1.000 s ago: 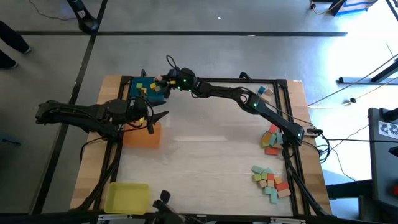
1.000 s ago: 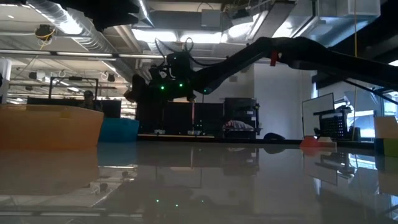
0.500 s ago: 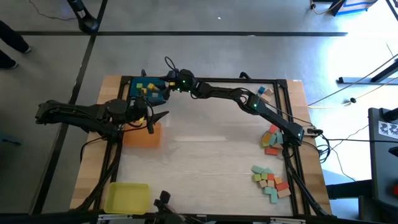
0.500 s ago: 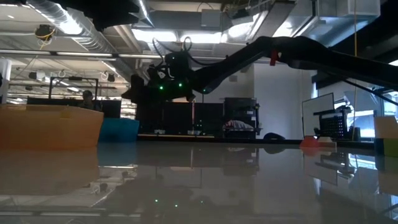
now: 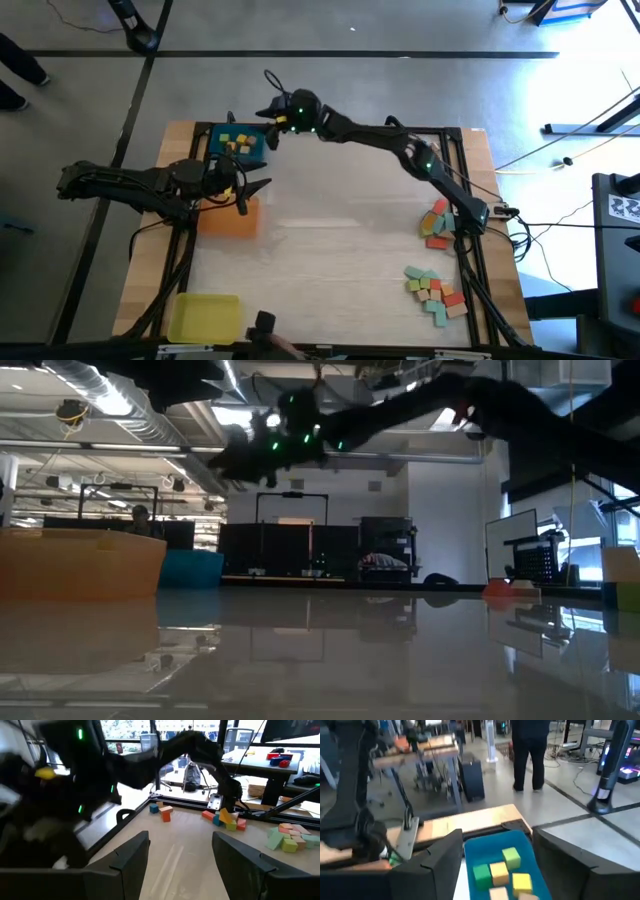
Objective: Sort blocks by size
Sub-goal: Put the light green cube block into the blue bin, then put the blue cube block into the blue bin
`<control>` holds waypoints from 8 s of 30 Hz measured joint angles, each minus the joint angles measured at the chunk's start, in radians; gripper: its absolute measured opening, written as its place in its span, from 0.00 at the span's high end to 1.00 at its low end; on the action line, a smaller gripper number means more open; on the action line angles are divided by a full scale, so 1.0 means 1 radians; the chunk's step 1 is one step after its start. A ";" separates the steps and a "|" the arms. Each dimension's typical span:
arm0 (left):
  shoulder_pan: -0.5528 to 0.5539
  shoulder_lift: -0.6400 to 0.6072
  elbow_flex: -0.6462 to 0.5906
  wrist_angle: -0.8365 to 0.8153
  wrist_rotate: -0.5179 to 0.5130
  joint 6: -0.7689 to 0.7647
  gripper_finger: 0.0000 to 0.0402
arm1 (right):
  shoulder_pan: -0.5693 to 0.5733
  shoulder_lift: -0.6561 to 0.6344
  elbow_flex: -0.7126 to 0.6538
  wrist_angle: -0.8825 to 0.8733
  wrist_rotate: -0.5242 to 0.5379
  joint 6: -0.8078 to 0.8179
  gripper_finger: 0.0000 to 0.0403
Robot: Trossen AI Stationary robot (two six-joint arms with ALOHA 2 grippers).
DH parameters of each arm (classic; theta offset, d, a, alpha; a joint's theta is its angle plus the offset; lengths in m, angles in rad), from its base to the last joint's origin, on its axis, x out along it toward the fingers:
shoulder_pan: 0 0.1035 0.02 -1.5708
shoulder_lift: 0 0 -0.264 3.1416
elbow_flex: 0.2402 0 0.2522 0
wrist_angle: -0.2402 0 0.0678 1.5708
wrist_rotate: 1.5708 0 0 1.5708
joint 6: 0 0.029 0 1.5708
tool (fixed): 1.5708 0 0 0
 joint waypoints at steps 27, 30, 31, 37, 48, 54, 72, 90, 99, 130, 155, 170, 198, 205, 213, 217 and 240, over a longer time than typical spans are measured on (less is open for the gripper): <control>0.000 0.103 -0.001 -0.044 0.050 -0.024 0.49 | 0.180 -0.570 -0.001 -1.413 0.238 -0.145 0.42; 0.000 0.116 -0.001 -0.050 0.050 -0.037 0.49 | 0.239 -0.572 -0.001 -1.511 0.273 -0.115 0.42; 0.000 0.121 -0.001 -0.053 0.050 -0.040 0.49 | 0.256 -0.572 -0.001 -1.547 0.282 -0.104 0.42; 0.000 0.130 -0.001 -0.057 0.050 -0.059 0.49 | 0.383 -0.593 -0.062 -1.601 0.294 -0.035 0.42; 0.000 0.130 -0.001 -0.056 0.050 -0.059 0.49 | 0.537 -0.840 -0.453 -1.584 0.438 0.225 0.42; 0.000 0.130 -0.001 -0.052 0.050 -0.056 0.49 | 0.561 -1.044 -0.796 -1.493 0.464 0.418 0.42; 0.000 0.130 0.000 -0.052 0.050 -0.052 0.49 | 0.770 -1.208 -1.383 -1.225 0.255 1.109 0.42; 0.000 0.130 0.000 -0.048 0.050 -0.052 0.49 | 0.794 -1.208 -1.616 -1.174 0.328 1.436 0.42; 0.000 0.130 0.000 -0.048 0.050 -0.052 0.49 | 0.794 -1.208 -1.650 -1.079 0.366 1.428 0.42; 0.001 0.130 0.000 -0.058 0.049 -0.051 0.49 | 0.794 -1.208 -1.723 -0.974 0.476 1.284 0.65; 0.000 0.125 0.000 -0.026 0.049 -0.029 0.49 | 0.607 -1.208 -1.492 -0.421 0.628 0.501 0.64; 0.001 0.030 0.001 0.051 0.049 0.057 0.49 | 0.306 -1.005 -1.492 0.242 0.472 0.064 0.64; 0.007 0.026 0.000 0.087 0.049 0.080 0.49 | 0.092 -0.258 -0.676 0.427 0.218 0.033 0.64; 0.009 0.026 0.000 0.088 0.049 0.075 0.49 | 0.076 -0.097 -0.422 0.403 0.193 0.028 0.64; 0.009 0.026 0.000 0.096 0.050 0.079 0.49 | 0.060 0.102 -0.137 0.416 0.183 -0.010 0.64; 0.010 0.026 0.000 0.091 0.050 0.080 0.49 | 0.059 0.194 -0.004 0.406 0.184 -0.016 0.64; 0.016 0.026 0.000 0.079 0.049 0.099 0.49 | 0.061 0.241 0.046 0.368 0.305 -0.014 0.42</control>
